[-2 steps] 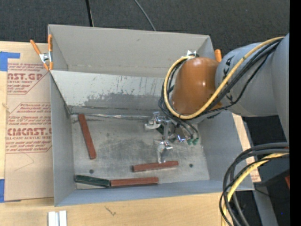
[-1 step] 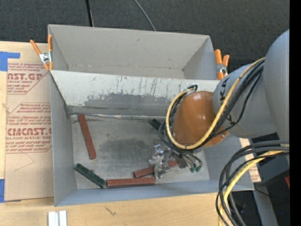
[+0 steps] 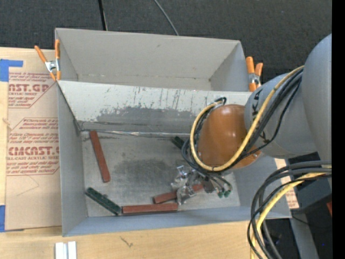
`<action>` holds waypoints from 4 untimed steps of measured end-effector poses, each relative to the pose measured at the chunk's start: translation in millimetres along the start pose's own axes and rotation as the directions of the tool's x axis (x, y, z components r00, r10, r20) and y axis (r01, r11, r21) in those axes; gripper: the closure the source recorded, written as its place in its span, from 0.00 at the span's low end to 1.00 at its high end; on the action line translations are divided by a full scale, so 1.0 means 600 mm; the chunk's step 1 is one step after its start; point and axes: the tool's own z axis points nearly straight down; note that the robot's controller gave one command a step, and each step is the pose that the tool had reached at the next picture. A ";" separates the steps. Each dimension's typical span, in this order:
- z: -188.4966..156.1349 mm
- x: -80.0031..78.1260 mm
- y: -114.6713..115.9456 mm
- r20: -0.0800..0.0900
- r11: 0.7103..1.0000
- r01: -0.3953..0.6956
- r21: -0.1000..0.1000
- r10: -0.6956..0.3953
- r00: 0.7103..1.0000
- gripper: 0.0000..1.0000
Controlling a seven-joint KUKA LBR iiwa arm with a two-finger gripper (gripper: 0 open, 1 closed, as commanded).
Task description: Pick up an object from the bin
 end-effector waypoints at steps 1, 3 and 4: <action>-0.001 0.000 0.000 0.000 1.000 0.000 0.000 0.000 1.000 1.00; -0.097 -0.031 0.063 -0.012 0.969 0.248 -0.006 -0.248 0.969 1.00; -0.171 -0.029 0.066 -0.017 0.966 0.257 -0.008 -0.257 0.966 1.00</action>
Offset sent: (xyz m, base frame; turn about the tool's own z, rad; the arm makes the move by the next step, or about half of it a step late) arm 0.0055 0.0406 0.0593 -0.2506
